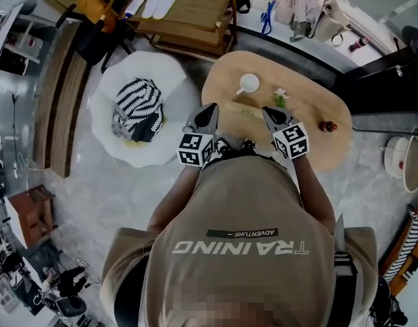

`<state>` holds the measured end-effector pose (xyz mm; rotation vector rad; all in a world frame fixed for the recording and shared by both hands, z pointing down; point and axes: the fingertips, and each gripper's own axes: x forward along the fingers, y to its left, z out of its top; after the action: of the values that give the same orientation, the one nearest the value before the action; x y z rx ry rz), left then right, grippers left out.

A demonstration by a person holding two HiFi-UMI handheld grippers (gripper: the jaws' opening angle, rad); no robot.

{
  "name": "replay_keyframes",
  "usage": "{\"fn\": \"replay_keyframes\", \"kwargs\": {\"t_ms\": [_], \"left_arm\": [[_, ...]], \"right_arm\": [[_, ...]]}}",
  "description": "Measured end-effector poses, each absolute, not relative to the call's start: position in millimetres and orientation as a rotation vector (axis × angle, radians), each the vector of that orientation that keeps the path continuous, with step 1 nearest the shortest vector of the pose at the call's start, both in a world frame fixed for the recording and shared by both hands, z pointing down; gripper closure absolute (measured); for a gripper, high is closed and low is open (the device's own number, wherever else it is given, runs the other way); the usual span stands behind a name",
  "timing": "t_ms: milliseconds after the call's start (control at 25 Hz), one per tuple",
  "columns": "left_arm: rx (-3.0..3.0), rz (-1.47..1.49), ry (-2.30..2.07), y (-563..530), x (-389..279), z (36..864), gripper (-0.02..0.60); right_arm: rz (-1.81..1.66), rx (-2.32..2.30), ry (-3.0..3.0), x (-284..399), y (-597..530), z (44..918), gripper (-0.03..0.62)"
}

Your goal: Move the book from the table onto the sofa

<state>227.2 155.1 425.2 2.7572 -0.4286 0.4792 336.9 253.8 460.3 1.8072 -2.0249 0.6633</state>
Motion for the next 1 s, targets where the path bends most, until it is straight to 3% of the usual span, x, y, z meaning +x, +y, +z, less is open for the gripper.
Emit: {"fn": "replay_keyframes", "kwargs": {"t_ms": [240, 440, 880, 920, 960, 1000], "left_arm": [[2.738, 0.473, -0.454, 160.0, 233.0, 421.6, 0.591], [2.735, 0.481, -0.484, 166.3, 226.3, 421.3, 0.591], [2.69, 0.486, -0.559, 177.8, 221.8, 414.2, 0.591], [2.691, 0.487, -0.564, 176.8, 222.4, 413.4, 0.591], [2.692, 0.487, -0.571, 175.7, 222.5, 412.7, 0.59], [2.691, 0.488, -0.58, 174.7, 221.8, 412.2, 0.59]], "right_arm": [[0.55, 1.641, -2.009, 337.4, 259.9, 469.7, 0.589], [0.242, 1.128, -1.882, 323.2, 269.5, 502.0, 0.589], [0.289, 0.957, -1.948, 321.1, 263.2, 520.9, 0.582], [0.312, 0.948, -1.948, 321.1, 262.4, 526.9, 0.498], [0.339, 0.941, -1.948, 321.0, 261.4, 533.5, 0.362], [0.364, 0.935, -1.951, 320.5, 260.5, 539.9, 0.35]]}}
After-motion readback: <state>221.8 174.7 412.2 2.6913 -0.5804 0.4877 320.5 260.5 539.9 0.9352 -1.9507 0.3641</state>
